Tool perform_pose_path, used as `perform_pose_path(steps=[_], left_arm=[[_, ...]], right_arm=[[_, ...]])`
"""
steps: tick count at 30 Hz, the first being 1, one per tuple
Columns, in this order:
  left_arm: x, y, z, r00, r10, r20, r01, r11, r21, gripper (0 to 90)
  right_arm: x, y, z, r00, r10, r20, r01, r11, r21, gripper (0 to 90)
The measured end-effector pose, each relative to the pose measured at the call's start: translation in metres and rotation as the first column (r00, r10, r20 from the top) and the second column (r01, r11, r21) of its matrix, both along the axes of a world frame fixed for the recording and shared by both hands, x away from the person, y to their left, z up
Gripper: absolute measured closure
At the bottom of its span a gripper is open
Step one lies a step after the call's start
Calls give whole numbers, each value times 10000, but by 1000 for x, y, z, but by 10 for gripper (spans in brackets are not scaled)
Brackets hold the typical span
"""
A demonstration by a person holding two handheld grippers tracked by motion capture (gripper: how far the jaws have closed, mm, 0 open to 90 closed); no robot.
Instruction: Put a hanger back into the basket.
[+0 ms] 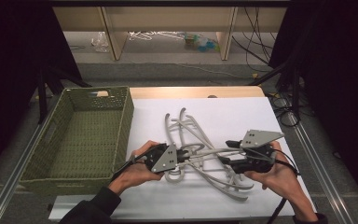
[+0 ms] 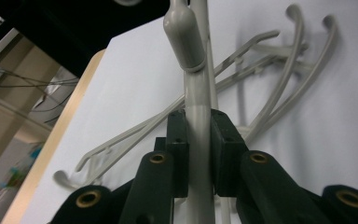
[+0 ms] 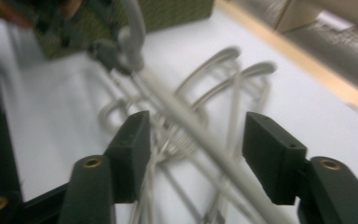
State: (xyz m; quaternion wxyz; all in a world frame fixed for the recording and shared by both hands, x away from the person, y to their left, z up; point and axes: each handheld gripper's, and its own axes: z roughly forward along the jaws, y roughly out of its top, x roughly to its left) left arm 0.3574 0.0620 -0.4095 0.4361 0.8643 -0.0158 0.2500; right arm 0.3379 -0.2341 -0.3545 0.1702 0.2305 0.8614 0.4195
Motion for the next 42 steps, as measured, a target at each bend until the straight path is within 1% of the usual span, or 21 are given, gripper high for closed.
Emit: perform_pose_path(steps=[1, 2, 5, 7, 9, 10, 11, 12, 15, 17, 19, 21, 23, 26, 28, 29, 32, 35, 37, 39, 42], left_arm=[[1, 0, 2, 9999, 120, 95, -123, 9993, 365, 795], [3, 0, 2, 9995, 321, 0, -321, 9984, 475, 796], [9, 3, 2, 9930, 1056, -537, -1035, 9938, 406, 799], [13, 6, 4, 9821, 1569, -1041, -1550, 9876, 262, 800], [15, 9, 7, 9665, 1951, -1667, -1971, 9804, 51, 800], [18, 11, 8, 9568, 2109, -2001, -2163, 9763, -57, 800], [20, 12, 10, 9414, 2268, -2496, -2409, 9702, -272, 800], [22, 16, 12, 9198, 2495, -3030, -2753, 9603, -450, 800], [24, 23, 18, 8720, 2718, -4072, -3318, 9397, -832, 799], [24, 27, 22, 8556, 2681, -4427, -3473, 9316, -1072, 799], [22, 33, 29, 8319, 2630, -4887, -3672, 9211, -1294, 799], [21, 38, 34, 8226, 2549, -5083, -3749, 9152, -1478, 798], [19, 44, 39, 8062, 2543, -5342, -3970, 9019, -1699, 798], [15, 55, 49, 7878, 2373, -5683, -4157, 8858, -2063, 798], [13, 62, 56, 7813, 2376, -5771, -4249, 8798, -2131, 798], [11, 65, 59, 7821, 2351, -5771, -4263, 8773, -2203, 798], [5, 75, 73, 7968, 2401, -5545, -4289, 8711, -2391, 798], [1, 85, 86, 8005, 2407, -5488, -4300, 8686, -2463, 797], [0, 97, 96, 7938, 2365, -5603, -4454, 8534, -2707, 798], [-1, 106, 103, 7934, 2441, -5576, -4552, 8461, -2773, 798], [1, 124, 113, 7833, 2617, -5639, -4889, 8195, -2988, 798]], right_arm=[[0, 0, 0, 10000, 0, 0, 0, 10000, 0, 417], [0, -3, 3, 9995, -207, 230, 200, 9994, 268, 396], [-2, -11, 12, 9965, -700, 451, 660, 9942, 848, 371], [-3, -12, 14, 9968, -706, 381, 669, 9936, 908, 371], [-5, -9, 12, 9983, -561, 131, 549, 9951, 818, 371], [-6, -7, 11, 9989, -458, 7, 456, 9959, 786, 372], [-6, -3, 8, 9994, -311, -147, 321, 9967, 740, 372], [-7, 0, 4, 9995, -211, -243, 227, 9973, 703, 371], [-8, 9, -6, 9968, 127, -784, -96, 9991, 404, 367], [-8, 13, -13, 9951, 247, -956, -221, 9994, 284, 369], [-8, 15, -17, 9928, 266, -1166, -245, 9995, 187, 369], [-7, 16, -20, 9927, 310, -1163, -292, 9994, 165, 370], [-9, 16, -21, 9916, 303, -1254, -282, 9994, 188, 370], [-10, 16, -23, 9914, 347, -1261, -320, 9992, 232, 369], [-11, 16, -25, 9912, 391, -1264, -367, 9991, 213, 369], [-11, 15, -25, 9912, 360, -1270, -334, 9992, 227, 369], [-12, 14, -28, 9896, 469, -1358, -436, 9987, 273, 369], [-12, 12, -30, 9889, 456, -1417, -409, 9985, 357, 369], [-12, 10, -31, 9882, 454, -1462, -404, 9985, 374, 369], [-12, 9, -33, 9878, 379, -1511, -322, 9987, 401, 369], [-12, 8, -35, 9864, 335, -1607, -275, 9989, 392, 369]])
